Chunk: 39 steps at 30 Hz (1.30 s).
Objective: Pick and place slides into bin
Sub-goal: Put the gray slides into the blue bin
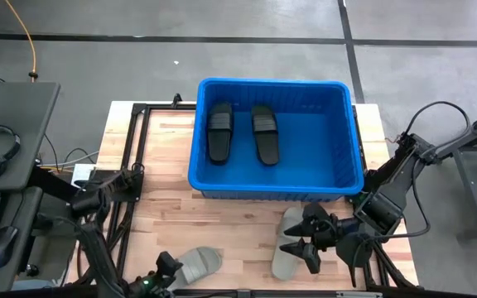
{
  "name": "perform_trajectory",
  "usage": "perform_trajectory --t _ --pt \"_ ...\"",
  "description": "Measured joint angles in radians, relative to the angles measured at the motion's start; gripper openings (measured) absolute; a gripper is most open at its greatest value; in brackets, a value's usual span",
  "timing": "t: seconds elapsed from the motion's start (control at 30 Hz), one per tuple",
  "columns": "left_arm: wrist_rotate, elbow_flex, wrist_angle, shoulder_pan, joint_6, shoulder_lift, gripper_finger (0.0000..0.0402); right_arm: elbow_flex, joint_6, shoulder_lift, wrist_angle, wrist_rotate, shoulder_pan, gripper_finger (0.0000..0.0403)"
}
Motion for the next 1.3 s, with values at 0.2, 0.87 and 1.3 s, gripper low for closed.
perform_trajectory --t 0.2,0.87,1.3 --pt "-0.004 0.000 0.003 0.018 0.007 0.052 0.0236 0.000 -0.008 0.000 0.016 0.030 0.000 0.0247" --pt "-0.045 0.000 0.076 0.115 0.033 0.095 0.0131 0.000 -0.056 0.000 0.023 0.027 0.001 0.0247" --pt "-0.020 0.000 0.108 0.133 0.026 0.095 0.0006 0.000 -0.072 -0.001 0.023 0.030 0.001 0.0247"
